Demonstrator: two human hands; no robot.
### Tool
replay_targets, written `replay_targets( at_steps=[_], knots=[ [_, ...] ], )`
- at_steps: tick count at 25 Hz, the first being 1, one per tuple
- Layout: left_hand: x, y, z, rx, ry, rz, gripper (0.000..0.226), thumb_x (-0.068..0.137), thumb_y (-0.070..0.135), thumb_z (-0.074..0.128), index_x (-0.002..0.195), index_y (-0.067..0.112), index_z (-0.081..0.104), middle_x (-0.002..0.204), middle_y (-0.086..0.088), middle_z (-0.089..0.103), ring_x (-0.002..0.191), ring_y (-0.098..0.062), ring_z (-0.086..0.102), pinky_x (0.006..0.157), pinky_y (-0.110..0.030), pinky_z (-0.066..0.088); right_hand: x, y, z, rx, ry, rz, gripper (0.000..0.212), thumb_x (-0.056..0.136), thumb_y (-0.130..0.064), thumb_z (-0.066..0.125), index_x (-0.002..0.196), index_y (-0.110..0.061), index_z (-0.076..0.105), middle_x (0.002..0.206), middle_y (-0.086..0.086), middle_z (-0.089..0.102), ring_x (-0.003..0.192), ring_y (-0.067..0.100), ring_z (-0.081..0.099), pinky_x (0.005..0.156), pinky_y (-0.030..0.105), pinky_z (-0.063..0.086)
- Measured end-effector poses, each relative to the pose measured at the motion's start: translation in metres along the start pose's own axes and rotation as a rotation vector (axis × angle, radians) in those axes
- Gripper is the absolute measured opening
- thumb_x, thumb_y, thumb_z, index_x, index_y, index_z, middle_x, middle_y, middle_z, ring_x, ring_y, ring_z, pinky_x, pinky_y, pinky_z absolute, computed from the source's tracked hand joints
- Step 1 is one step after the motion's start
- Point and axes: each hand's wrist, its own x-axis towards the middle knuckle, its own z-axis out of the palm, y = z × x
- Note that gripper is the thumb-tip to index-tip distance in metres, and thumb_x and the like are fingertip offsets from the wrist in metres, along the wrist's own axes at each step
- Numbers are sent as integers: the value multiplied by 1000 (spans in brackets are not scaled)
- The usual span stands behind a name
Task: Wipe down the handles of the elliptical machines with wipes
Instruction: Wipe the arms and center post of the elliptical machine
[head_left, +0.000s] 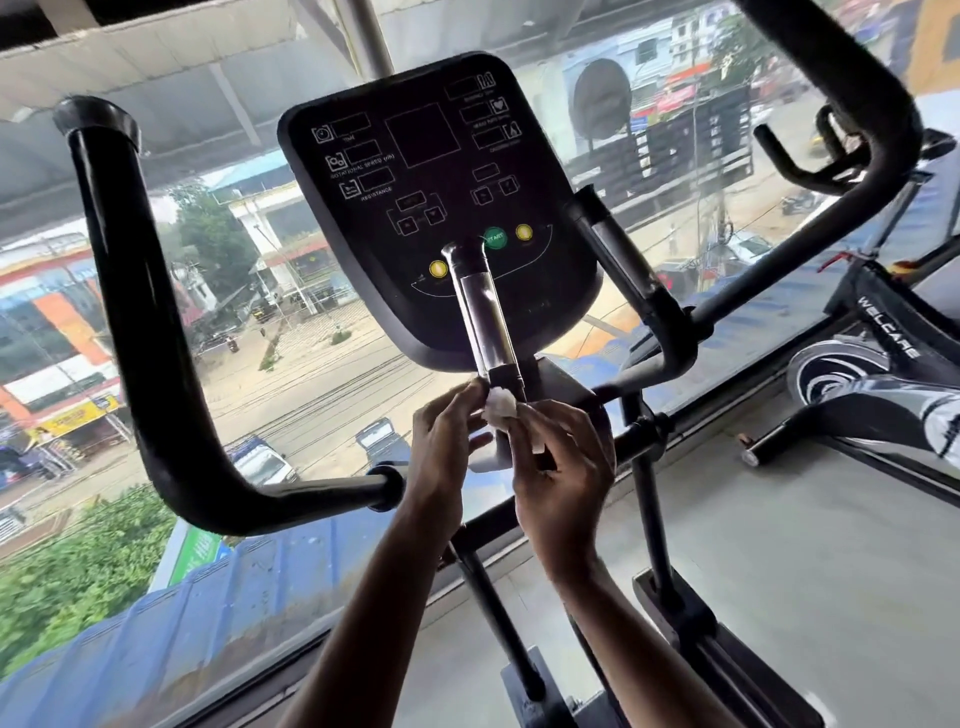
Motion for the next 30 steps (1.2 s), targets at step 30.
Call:
replay_targets(
  at_steps=[30],
  knots=[
    [-5,-23,4,247,-3,57,17,78,15,59,87,18,73,85,-10,70,90,-26,66,87,-49,53,-64,-16,40,491,370,1090,13,93,-2,73,96,-15,72,96,1,77,86,6,74,73,25,60]
  ],
)
